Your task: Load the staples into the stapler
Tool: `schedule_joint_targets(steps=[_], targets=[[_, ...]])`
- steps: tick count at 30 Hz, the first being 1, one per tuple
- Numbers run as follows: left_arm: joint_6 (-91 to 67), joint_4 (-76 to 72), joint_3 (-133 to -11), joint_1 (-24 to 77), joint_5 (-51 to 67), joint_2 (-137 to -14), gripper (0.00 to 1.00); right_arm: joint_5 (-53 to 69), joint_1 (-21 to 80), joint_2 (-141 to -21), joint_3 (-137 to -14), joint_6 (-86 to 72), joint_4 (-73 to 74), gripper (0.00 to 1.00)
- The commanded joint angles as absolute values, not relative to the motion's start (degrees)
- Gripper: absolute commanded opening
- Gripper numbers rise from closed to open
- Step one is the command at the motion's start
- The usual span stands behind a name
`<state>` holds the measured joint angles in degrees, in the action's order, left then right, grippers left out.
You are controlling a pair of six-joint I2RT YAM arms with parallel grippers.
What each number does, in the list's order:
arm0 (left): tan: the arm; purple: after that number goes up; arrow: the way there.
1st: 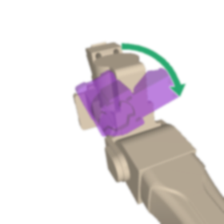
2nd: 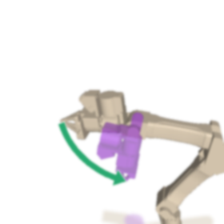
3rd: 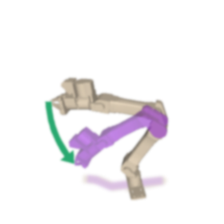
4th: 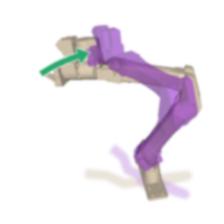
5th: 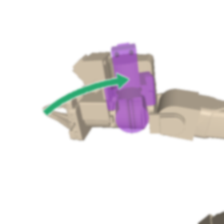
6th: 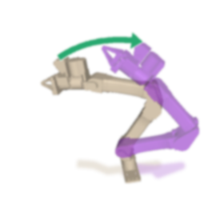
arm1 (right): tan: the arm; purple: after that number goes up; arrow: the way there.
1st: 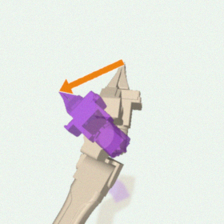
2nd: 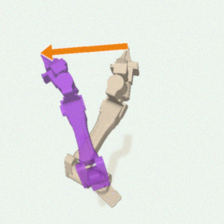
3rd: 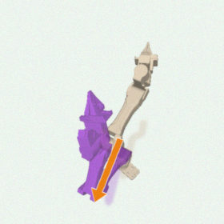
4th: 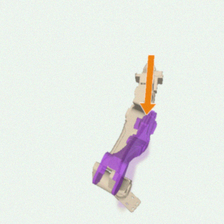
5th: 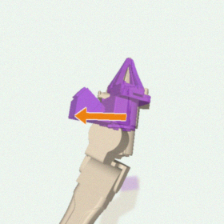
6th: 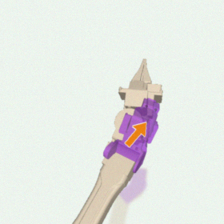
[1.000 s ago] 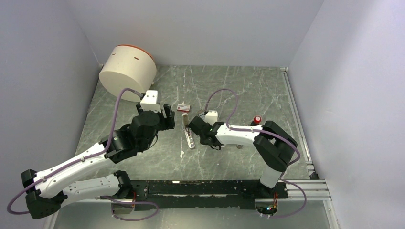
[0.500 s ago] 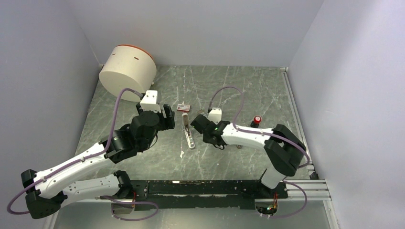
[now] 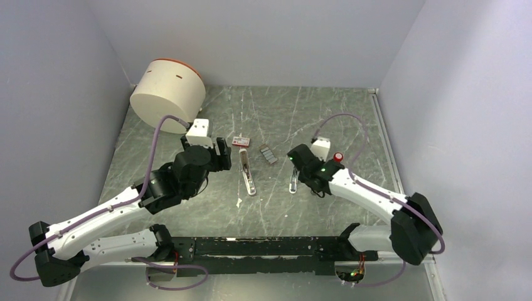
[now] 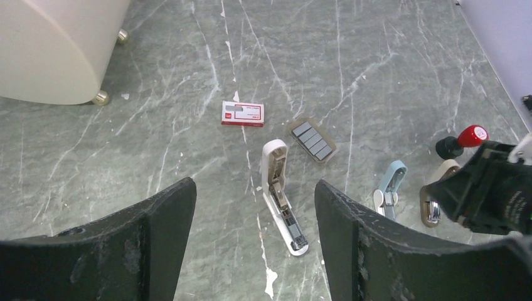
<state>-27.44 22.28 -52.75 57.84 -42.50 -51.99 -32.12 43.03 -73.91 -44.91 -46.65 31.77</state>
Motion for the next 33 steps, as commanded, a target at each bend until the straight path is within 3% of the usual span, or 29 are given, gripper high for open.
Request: schedule_joint_targets(steps=[1, 12, 33], targets=[[-27.9, 20.8, -53.0, 57.5, -40.9, -52.8, 0.74, -32.3, 38.0, -68.6, -40.5, -44.0, 33.5, 0.22], [-28.1, 20.8, -53.6, 57.5, -40.2, -53.5, 0.74, -29.5, 31.8, -70.7, -37.1, -43.1, 30.5, 0.22], [-27.7, 20.7, -53.6, 57.5, -40.6, -53.9, 0.74, -29.0, 31.5, -69.7, -34.9, -41.9, 27.1, 0.23]])
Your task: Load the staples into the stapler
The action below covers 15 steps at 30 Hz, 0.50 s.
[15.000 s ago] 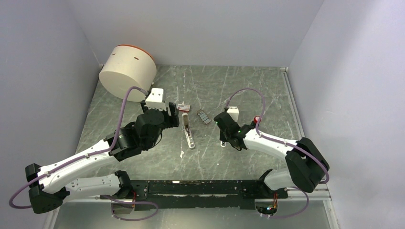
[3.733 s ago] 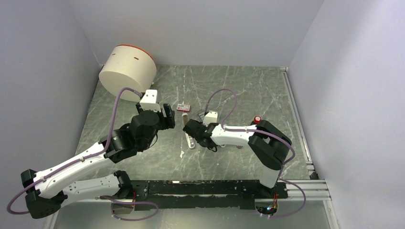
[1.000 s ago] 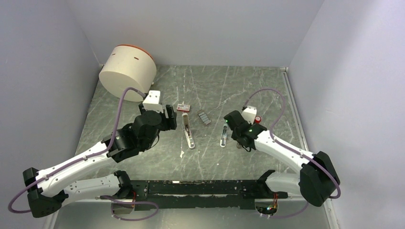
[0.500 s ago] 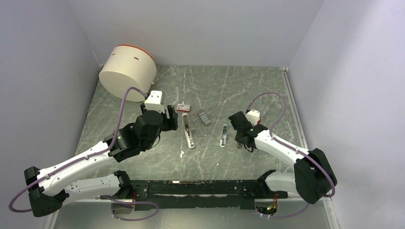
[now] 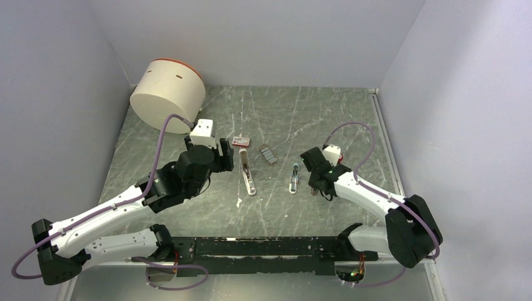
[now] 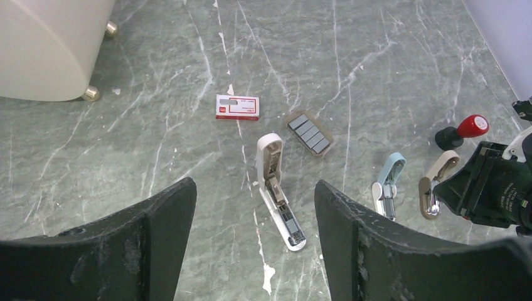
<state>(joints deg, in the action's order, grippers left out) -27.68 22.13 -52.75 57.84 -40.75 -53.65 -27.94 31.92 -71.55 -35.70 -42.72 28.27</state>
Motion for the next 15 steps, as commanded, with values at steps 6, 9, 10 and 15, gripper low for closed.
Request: schedule_joint_targets(steps=[6, 9, 10, 15], targets=[[-27.7, 20.6, -53.7, 57.5, -40.5, -54.2, 0.74, -28.7, 31.5, -70.4, -35.1, -42.2, 27.5, 0.23], [-27.7, 20.7, -53.7, 57.5, -40.6, -54.0, 0.74, -28.4, 31.5, -70.6, -34.8, -42.1, 27.3, 0.23], [-27.7, 20.7, -53.6, 57.5, -40.6, -54.0, 0.74, -28.3, 31.5, -70.7, -34.8, -42.2, 27.2, 0.23], [-27.7, 20.8, -53.7, 57.5, -40.7, -53.9, 0.74, -28.5, 31.5, -71.6, -35.0, -42.6, 27.7, 0.23]])
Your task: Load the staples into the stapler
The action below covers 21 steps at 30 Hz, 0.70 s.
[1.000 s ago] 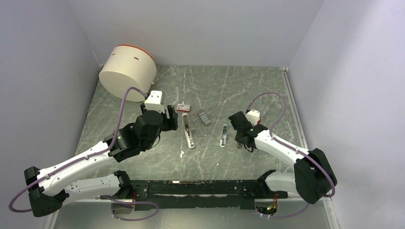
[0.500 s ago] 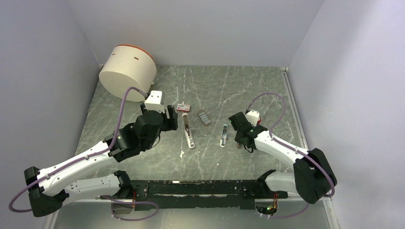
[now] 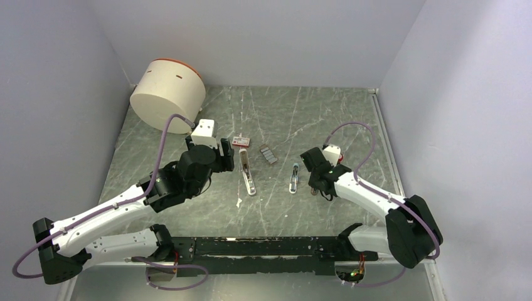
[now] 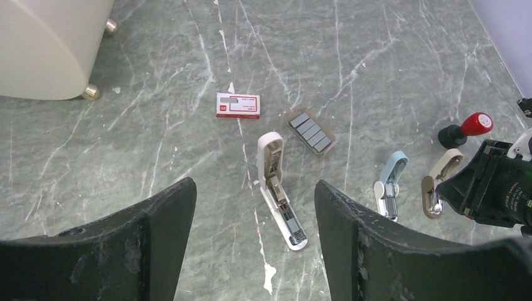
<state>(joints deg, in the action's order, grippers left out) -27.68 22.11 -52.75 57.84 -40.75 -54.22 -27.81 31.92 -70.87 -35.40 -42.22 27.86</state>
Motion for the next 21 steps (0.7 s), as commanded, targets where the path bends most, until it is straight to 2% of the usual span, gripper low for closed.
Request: schedule_joint_targets(steps=[1, 21], targets=[[-27.7, 20.8, -53.7, 57.5, -40.7, -53.8, 0.74, -28.5, 31.5, -71.8, -35.0, -42.6, 27.7, 0.23], [-27.6, 20.8, -53.7, 57.5, -40.7, -53.7, 0.74, -27.0, 31.5, -72.4, -34.5, -41.0, 25.9, 0.24]])
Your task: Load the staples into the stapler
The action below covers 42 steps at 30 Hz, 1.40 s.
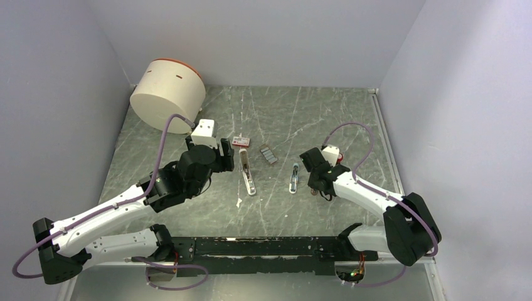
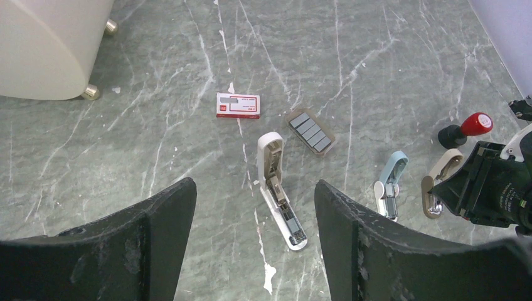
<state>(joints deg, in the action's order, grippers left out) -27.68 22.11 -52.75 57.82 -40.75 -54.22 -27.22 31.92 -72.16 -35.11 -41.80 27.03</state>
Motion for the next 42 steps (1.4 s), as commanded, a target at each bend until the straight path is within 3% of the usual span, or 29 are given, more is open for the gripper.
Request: schedule_joint_targets(steps=[1, 11, 20, 29, 42], targets=[[-27.7, 20.8, -53.7, 57.5, -40.7, -53.8, 0.74, -27.0, 31.5, -72.5, -34.5, -41.1, 26.0, 0.24], [-27.7, 21.0, -53.7, 57.5, -40.8, -53.6, 0.74, -27.9, 31.5, -72.4, -35.4, -42.4, 27.8, 0.25], [-27.9, 21.2, -53.6, 57.5, -40.7, -53.5, 0.74, -27.4, 31.5, -70.5, -37.2, -42.6, 29.6, 0.36], [-28.0, 21.0, -53.3, 57.5, -40.6, -53.2, 0.74, -26.9, 31.5, -69.6, -39.0, -41.6, 28.7, 0.41], [-29.4, 21.3, -53.0, 57.5, -39.3, -52.9, 0.74, -23.6, 31.5, -73.0, -40.5, -41.2, 26.9, 0.43]])
